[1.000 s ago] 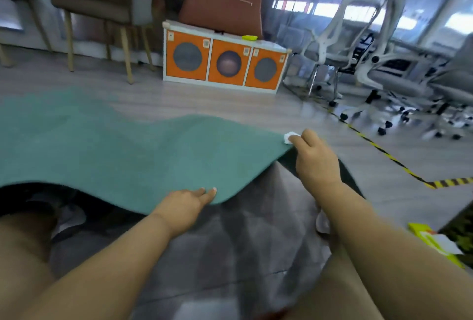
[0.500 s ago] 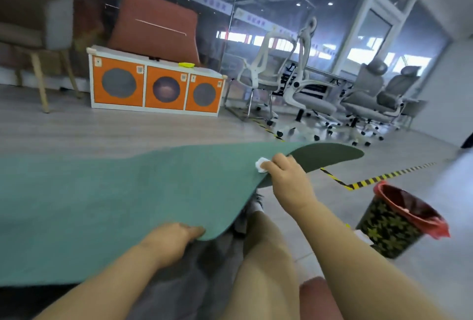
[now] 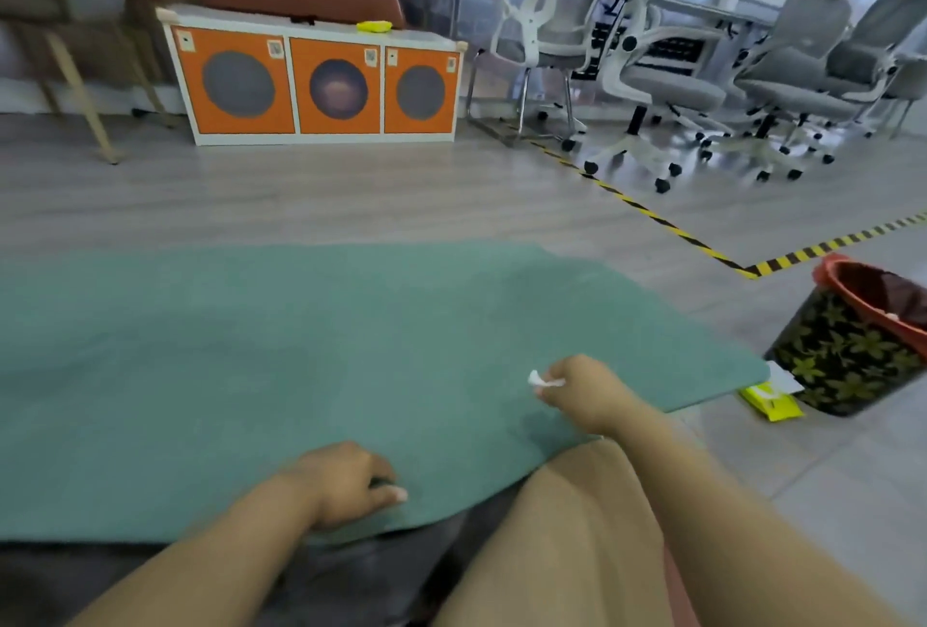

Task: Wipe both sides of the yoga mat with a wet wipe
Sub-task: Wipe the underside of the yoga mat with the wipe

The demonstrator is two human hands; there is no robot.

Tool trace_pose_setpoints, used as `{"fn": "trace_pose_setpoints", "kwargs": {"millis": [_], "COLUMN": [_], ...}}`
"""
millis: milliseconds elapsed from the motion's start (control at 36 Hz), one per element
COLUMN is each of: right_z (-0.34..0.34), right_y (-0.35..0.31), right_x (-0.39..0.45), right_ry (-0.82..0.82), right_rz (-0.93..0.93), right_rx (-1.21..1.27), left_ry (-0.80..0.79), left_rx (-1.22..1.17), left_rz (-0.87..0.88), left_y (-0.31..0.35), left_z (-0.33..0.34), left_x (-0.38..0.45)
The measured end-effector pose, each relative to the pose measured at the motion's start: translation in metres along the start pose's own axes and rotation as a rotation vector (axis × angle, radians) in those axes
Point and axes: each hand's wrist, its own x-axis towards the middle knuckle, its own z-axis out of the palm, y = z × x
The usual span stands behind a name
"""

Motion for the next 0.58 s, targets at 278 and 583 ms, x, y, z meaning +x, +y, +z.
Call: {"fn": "trace_pose_setpoints", "kwargs": {"millis": [278, 583], "right_z": [0.063, 0.147], "right_y": [-0.018, -0.054], "right_x": [0.035, 0.108], "right_ry": [-0.033, -0.173], "right_rz": [0.147, 0.162], "right_rx": [0.057, -0.197], "left_ry": [-0.071, -0.013], "left_rx": [0.084, 0.073], "left_rz": [-0.16, -0.312], "left_y": [-0.071, -0.139], "left_z": [0.009, 0.028], "left_x": [0.005, 0.03]}}
